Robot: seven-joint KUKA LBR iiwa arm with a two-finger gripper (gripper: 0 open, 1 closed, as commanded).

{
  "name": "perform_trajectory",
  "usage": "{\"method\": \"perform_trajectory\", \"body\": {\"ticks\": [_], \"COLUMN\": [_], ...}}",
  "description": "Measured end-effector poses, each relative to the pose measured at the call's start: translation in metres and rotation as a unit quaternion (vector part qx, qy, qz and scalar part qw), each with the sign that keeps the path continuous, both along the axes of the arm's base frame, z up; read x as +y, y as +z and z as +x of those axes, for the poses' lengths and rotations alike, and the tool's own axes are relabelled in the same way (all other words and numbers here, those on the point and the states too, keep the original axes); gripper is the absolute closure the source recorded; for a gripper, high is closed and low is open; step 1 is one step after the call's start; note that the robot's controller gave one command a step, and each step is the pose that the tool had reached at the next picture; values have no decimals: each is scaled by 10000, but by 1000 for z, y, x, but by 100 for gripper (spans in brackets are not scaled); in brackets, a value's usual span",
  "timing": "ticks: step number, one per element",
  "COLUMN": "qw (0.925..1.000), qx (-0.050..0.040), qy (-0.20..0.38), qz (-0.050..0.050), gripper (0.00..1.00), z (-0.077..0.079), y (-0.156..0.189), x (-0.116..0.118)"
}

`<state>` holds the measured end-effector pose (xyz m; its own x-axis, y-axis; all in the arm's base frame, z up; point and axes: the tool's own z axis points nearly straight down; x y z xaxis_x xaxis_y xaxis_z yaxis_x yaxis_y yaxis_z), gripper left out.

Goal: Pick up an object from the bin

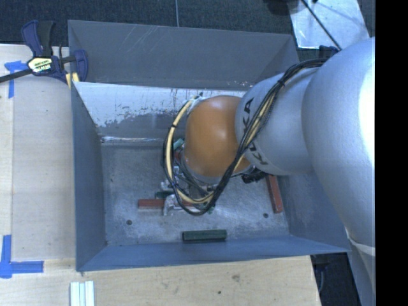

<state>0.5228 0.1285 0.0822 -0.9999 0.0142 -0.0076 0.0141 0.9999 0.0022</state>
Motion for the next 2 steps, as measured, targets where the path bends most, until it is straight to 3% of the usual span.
{"method": "perform_trajectory", "body": {"ticks": [2], "qw": [10000], "qx": [30], "qy": [0], "qz": [-7], "gripper": [100], "z": [-2], "y": [4], "x": [0]}}
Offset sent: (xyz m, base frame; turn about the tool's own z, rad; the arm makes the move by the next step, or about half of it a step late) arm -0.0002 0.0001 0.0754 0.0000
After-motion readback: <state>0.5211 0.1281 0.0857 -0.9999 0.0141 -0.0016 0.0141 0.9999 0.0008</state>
